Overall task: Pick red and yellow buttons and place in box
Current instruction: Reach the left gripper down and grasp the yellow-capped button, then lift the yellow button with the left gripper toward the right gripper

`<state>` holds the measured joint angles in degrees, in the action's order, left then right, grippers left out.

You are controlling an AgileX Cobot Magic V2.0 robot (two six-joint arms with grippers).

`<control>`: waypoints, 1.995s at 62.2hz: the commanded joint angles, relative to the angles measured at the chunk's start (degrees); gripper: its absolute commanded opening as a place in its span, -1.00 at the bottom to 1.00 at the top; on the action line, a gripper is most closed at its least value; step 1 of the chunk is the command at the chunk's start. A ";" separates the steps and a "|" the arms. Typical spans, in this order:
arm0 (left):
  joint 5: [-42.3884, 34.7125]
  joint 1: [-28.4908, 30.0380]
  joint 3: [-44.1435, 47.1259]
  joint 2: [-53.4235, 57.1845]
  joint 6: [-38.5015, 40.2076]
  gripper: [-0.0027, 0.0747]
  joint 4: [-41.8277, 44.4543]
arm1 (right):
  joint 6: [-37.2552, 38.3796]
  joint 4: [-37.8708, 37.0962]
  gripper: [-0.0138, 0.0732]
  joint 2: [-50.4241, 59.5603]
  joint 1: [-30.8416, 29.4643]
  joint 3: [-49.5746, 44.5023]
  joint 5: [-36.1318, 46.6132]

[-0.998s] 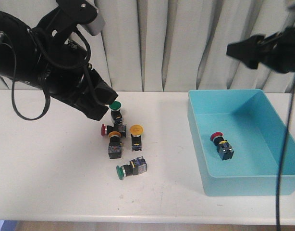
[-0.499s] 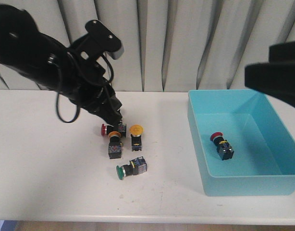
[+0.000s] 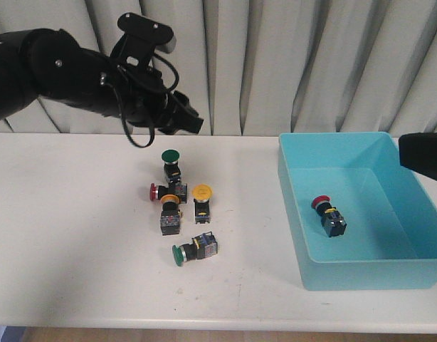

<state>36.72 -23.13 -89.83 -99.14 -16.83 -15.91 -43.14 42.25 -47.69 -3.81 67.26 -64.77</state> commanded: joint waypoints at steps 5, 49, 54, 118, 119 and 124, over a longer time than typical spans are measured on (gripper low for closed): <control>-0.01 0.82 -9.77 -3.33 0.62 0.19 -4.49 | 0.12 1.70 0.44 0.10 -0.15 1.56 2.73; 11.13 1.33 -22.17 -24.99 2.14 0.19 -7.87 | 0.43 0.41 0.39 0.10 -0.15 1.56 2.62; 10.84 1.33 -22.17 -25.05 2.08 0.19 -6.42 | 0.43 0.41 0.39 0.10 -0.15 1.56 2.62; 17.80 1.33 -22.10 -29.89 1.99 0.05 -6.18 | 0.84 0.47 0.39 0.10 -0.15 1.56 2.51; 17.88 1.33 -22.10 -29.89 1.99 0.02 -6.18 | 0.84 0.47 0.39 0.10 -0.15 1.56 2.51; 18.35 1.33 -22.10 -29.89 1.99 -0.21 -6.12 | 0.84 0.47 0.39 0.10 -0.15 1.56 2.51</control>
<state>55.34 -21.82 -110.19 -132.62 -15.30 -20.72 -42.16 40.63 -47.69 -3.81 67.26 -64.81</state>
